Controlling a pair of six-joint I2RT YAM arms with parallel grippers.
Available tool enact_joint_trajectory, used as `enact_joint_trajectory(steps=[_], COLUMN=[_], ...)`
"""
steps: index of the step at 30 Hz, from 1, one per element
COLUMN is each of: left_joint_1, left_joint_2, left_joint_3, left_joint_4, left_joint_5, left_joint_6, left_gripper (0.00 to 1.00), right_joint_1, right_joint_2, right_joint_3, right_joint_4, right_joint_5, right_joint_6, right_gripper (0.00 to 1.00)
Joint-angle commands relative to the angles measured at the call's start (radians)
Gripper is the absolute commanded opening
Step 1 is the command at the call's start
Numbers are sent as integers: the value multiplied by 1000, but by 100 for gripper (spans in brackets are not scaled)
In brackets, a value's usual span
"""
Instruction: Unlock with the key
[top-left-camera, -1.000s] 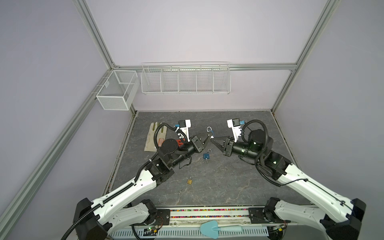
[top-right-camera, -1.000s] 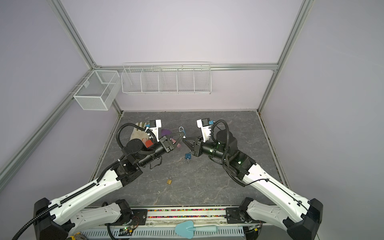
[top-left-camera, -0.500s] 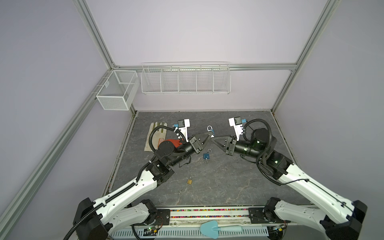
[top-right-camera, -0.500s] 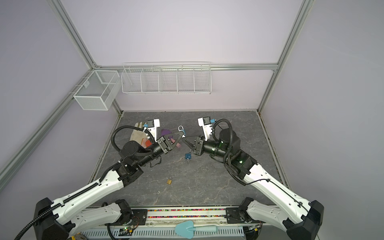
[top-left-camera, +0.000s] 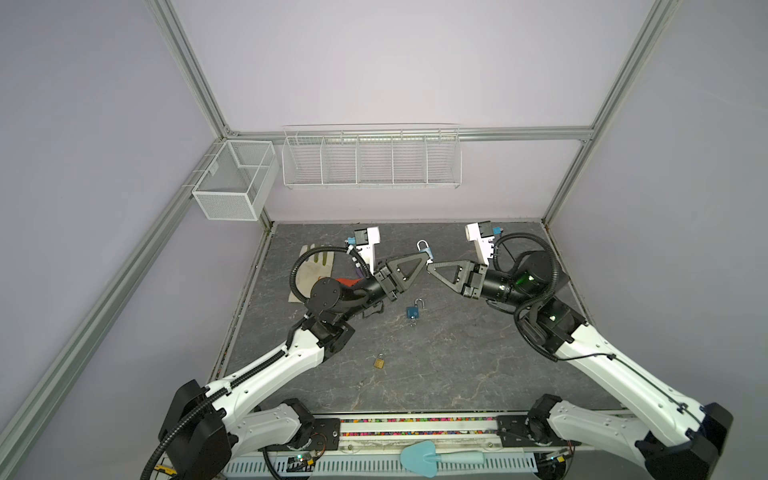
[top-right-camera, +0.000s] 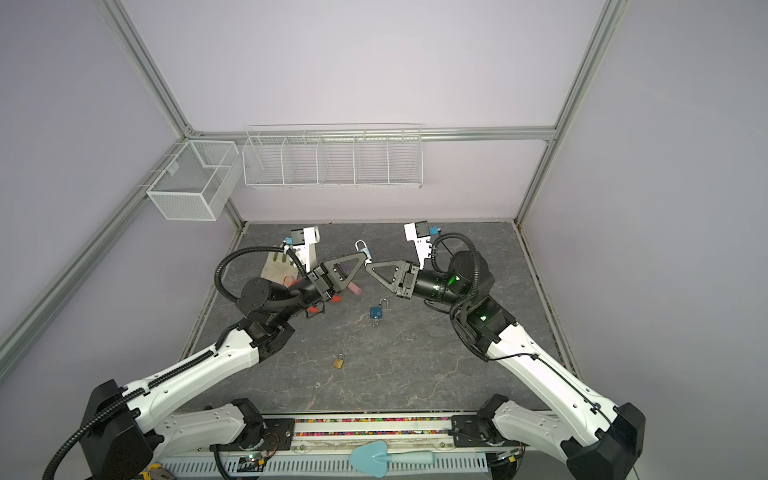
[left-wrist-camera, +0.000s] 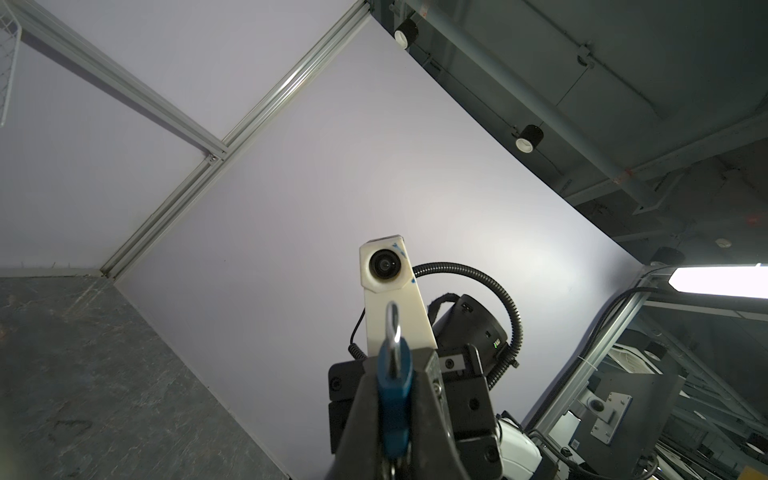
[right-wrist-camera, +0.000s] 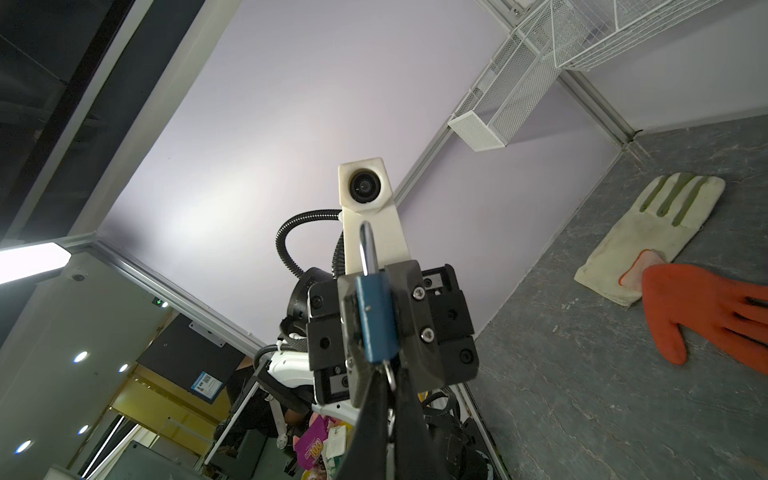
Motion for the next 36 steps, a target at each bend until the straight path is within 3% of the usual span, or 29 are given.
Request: enact_joint_trajectory(steps=[1, 18, 27, 31, 36], left_joint_1=[24, 78, 108, 118, 144], left_joint_2=[42, 154, 191, 203, 219], left_joint_3=[5, 64, 69, 87, 87], left_joint_4=[-3, 108, 141, 145, 178], left_joint_5=[87, 214, 247, 274, 279], left_joint_6=[-23, -84, -101, -101, -149], left_gripper=[0, 0, 0, 0, 0], right_joint_1=[-15, -16, -15, -15, -14], right_joint_2=[-2, 54, 55, 86, 70], right_joint_3=[42, 92, 97, 110, 119], right_joint_4=[259, 389, 420, 497, 443], right_joint_5=[-13, -11, 52, 60, 81], right_joint_6=[104, 238, 257, 323, 297], right_gripper=[6, 6, 6, 6, 6])
